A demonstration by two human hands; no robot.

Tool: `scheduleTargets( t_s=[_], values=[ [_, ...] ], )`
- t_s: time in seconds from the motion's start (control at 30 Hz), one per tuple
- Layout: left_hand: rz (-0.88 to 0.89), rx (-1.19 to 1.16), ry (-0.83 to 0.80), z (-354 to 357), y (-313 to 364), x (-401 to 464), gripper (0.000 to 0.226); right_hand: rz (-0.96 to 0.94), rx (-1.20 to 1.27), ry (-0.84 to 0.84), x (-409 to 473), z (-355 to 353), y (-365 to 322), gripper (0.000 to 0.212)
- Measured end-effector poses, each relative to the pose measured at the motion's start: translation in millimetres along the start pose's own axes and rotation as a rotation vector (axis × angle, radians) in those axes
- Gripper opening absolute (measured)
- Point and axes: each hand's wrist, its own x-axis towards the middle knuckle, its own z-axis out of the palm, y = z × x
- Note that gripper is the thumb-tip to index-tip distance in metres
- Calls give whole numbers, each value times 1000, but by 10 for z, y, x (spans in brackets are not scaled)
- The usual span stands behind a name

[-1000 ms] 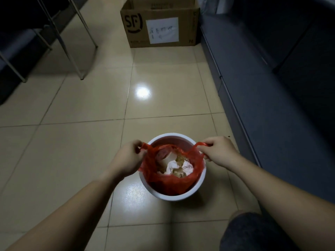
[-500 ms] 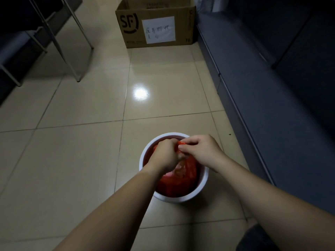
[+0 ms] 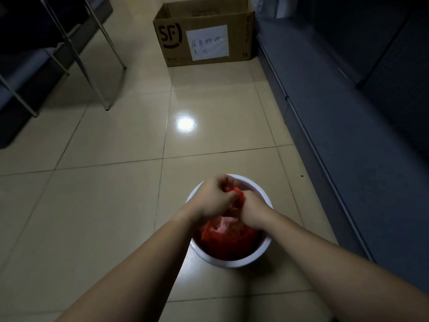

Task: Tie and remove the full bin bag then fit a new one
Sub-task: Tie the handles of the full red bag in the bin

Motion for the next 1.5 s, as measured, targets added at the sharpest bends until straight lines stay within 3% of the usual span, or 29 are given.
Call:
scheduleTargets(
  t_s=[0.17,0.37,0.57,0.63,0.77,0.9,0.97,1.07,1.1,1.23,1.33,1.5],
  values=[
    [-177,-374,-8,-41,210,84,36,-16,95,-23,-40,-50,84,50],
    [-242,-313,-75,143,222,198,40,-74,233,0,-58,-61,162,60],
    [-302,-324,-147,265,233,155,41,-41,227,29,1,111,185,40],
    [-234,-176,-100,225,229,147,41,-19,278,83,-14,135,183,37],
    [37,420,29,-73,122,51,80,25,448,134,-94,150,154,16],
    [105,785,-179,-162,-400,-15,98,95,565,123,-136,97,85,14],
    [105,814,-150,-19,-624,3,81,112,560,106,-171,61,65,13],
    [221,700,29,141,-754,19,12,135,605,109,-174,63,85,16],
    [246,656,61,159,-761,15,7,138,601,109,-178,68,79,18],
    [216,439,141,126,-840,40,28,130,427,150,-153,54,99,24],
    [174,287,143,53,-857,55,30,34,194,220,-106,27,134,37],
    [237,214,130,49,-841,35,35,90,144,440,-13,141,221,39]
  ],
)
